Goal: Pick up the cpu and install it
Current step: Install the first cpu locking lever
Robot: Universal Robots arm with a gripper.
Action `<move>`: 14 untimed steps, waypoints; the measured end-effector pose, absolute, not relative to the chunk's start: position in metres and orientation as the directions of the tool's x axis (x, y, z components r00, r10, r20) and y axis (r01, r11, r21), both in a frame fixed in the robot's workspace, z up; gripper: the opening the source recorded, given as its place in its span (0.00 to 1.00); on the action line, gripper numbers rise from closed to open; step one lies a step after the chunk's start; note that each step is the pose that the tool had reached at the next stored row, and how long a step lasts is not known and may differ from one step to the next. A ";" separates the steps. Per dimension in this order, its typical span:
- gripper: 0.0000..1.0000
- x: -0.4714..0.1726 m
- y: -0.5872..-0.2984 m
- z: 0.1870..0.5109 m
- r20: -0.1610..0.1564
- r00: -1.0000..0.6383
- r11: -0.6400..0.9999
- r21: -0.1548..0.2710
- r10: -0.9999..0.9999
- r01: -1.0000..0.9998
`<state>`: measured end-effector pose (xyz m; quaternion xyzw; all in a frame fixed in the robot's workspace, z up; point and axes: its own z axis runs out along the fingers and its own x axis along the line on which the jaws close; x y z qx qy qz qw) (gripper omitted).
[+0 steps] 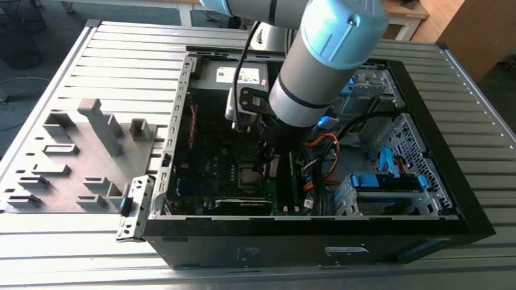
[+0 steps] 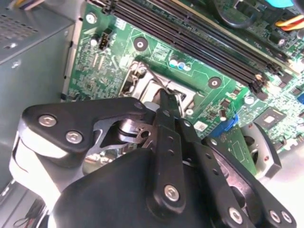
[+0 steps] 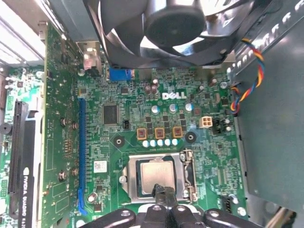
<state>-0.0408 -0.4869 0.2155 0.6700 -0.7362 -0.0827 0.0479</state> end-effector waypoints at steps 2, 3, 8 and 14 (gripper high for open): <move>0.11 -0.041 -0.487 0.220 -0.045 -0.098 0.088 0.186 -0.994 -0.979; 0.11 -0.041 -0.487 0.221 -0.047 -0.098 0.087 0.187 -0.994 -0.979; 0.11 -0.041 -0.487 0.223 -0.055 -0.099 0.087 0.187 -0.994 -0.978; 0.11 -0.041 -0.485 0.223 -0.055 -0.133 0.120 0.187 -0.990 -0.975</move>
